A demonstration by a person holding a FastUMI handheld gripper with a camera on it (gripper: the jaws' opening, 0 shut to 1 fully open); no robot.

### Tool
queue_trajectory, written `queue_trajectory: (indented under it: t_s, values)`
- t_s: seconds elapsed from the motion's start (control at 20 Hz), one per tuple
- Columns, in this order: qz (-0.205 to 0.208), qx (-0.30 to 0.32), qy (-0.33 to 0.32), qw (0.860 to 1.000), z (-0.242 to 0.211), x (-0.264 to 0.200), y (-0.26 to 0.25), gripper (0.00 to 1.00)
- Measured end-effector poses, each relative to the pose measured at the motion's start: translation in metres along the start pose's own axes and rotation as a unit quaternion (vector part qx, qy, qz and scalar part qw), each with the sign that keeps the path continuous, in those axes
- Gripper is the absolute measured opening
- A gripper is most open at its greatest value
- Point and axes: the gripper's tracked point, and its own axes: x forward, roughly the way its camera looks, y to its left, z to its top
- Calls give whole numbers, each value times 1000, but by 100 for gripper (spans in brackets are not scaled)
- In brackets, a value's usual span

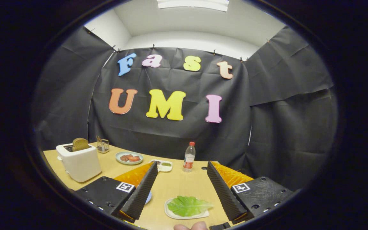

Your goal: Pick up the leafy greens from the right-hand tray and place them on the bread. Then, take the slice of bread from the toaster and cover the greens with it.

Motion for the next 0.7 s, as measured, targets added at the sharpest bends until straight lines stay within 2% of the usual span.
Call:
queue_trajectory:
  t_s: [0.45, 0.7]
  values:
    - [22, 5, 89, 996, -80, 39, -21, 95]
    - [49, 3, 181, 982, -147, 66, -8, 95]
